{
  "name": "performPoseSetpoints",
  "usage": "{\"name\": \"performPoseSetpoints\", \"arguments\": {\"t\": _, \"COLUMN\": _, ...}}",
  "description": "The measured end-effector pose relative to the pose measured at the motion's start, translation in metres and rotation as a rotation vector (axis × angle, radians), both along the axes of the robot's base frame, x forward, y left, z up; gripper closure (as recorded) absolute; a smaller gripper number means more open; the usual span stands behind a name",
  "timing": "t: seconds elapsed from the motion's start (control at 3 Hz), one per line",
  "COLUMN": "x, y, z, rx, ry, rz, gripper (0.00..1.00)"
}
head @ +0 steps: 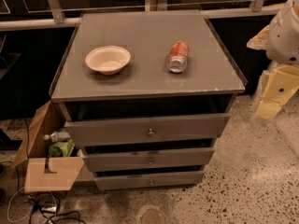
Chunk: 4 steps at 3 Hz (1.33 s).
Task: Open top drawer
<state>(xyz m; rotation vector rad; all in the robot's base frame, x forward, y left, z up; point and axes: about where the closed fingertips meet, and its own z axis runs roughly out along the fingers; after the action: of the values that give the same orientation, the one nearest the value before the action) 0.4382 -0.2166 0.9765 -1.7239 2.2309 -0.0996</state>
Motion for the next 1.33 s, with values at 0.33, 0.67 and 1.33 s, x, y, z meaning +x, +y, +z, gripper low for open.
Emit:
{"name": "performPoseSetpoints", "arguments": {"t": 0.33, "x": 0.000, "y": 0.000, "z": 0.000, "rx": 0.000, "ry": 0.000, "rz": 0.000, "gripper": 0.00}}
{"name": "performPoseSetpoints", "arguments": {"t": 0.67, "x": -0.004, "y": 0.003, "z": -0.014, "rx": 0.019, "ry": 0.006, "rz": 0.008, "gripper": 0.00}}
{"name": "performPoseSetpoints", "arguments": {"t": 1.33, "x": -0.032, "y": 0.014, "z": -0.098, "rx": 0.067, "ry": 0.034, "rz": 0.041, "gripper": 0.00}}
